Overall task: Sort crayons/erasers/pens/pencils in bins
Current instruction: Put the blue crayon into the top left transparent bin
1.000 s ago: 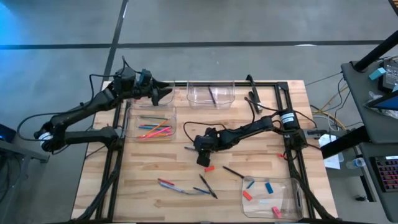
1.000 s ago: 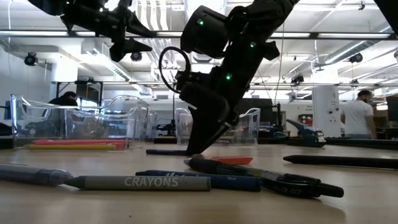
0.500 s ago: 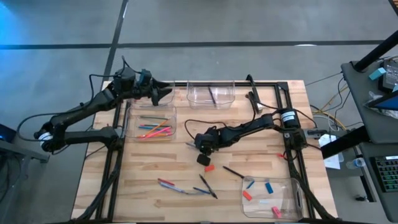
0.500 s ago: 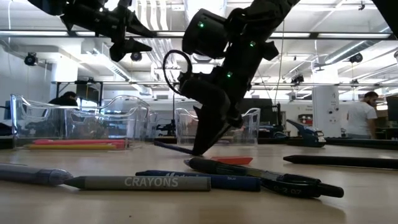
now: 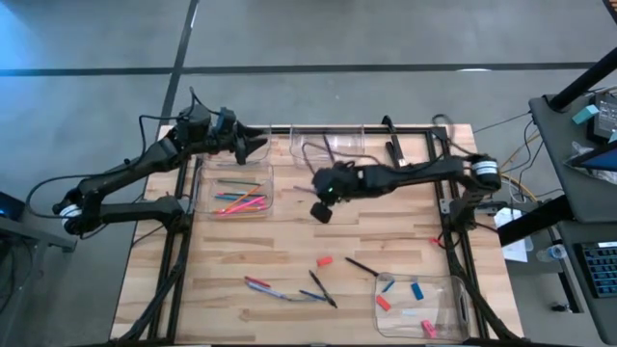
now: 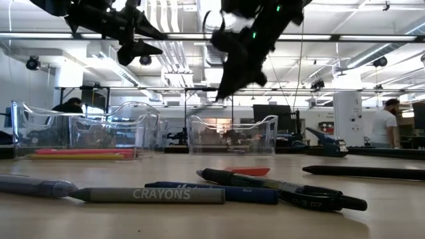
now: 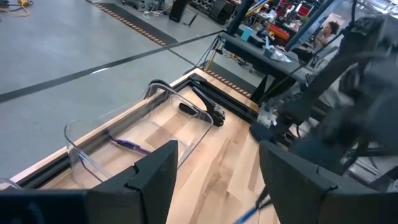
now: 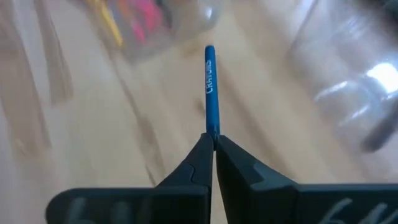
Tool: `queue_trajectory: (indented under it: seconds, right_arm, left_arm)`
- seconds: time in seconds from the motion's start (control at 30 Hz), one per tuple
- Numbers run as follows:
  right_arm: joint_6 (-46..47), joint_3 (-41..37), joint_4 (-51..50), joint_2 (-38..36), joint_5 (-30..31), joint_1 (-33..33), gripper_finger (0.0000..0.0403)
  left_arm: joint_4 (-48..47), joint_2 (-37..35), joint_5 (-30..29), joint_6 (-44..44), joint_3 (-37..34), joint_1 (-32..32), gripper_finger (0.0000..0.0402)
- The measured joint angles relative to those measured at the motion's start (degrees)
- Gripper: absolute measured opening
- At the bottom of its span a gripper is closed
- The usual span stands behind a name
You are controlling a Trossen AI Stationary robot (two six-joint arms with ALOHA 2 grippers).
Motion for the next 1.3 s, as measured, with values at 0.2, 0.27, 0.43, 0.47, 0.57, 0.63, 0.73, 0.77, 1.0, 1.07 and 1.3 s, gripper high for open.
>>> queue_trajectory:
  seconds: [0.2,0.27,0.43,0.47,0.57,0.63,0.73,0.77,1.0,1.07,1.3]
  right_arm:
    - [-0.4,0.1,2.4,-5.2,2.3,-1.2,0.0008]
    - [-1.2,0.1,4.6,-6.2,2.3,-1.5,0.0008]
    - [-2.2,0.6,9.0,-7.1,2.2,-2.1,0.0008]
    - [-2.2,0.7,9.4,-7.1,2.0,-2.1,0.0008]
    - [-2.3,0.9,9.5,-7.1,1.7,-2.1,0.0008]
    - [-2.3,1.0,9.6,-7.1,1.0,-2.1,0.0008]
    - [-2.3,1.0,9.5,-7.1,0.6,-2.1,0.0008]
    - [-2.3,1.0,9.5,-7.1,0.5,-2.1,0.0008]
    - [-1.9,1.8,9.6,-7.1,0.3,-2.0,0.0008]
    - [-1.9,2.0,9.5,-7.1,0.2,-2.0,0.0008]
    - [-1.9,2.6,9.6,-7.1,-0.9,-2.0,0.0008]
  left_arm:
    - [0.1,0.0,0.8,0.0,0.0,-1.0,0.0209]
    - [1.3,0.3,3.8,0.0,0.0,-1.8,0.0209]
    - [5.2,2.1,12.3,0.5,0.0,-5.4,0.0209]
    - [5.7,2.6,12.4,1.1,0.0,-6.3,0.0209]
    - [6.1,4.2,11.6,4.0,0.0,-9.0,0.0209]
    - [6.0,5.5,11.4,6.8,0.0,-10.9,0.0209]
    - [6.0,7.6,10.2,12.9,0.0,-14.1,0.0209]
    - [6.0,8.2,9.6,14.4,0.0,-14.9,0.0209]
    - [6.0,13.2,3.3,16.6,0.0,-17.3,0.021]
    - [6.0,15.1,2.9,16.5,0.1,-17.4,0.0213]
    - [6.1,21.0,1.3,14.3,1.4,-17.9,0.0247]
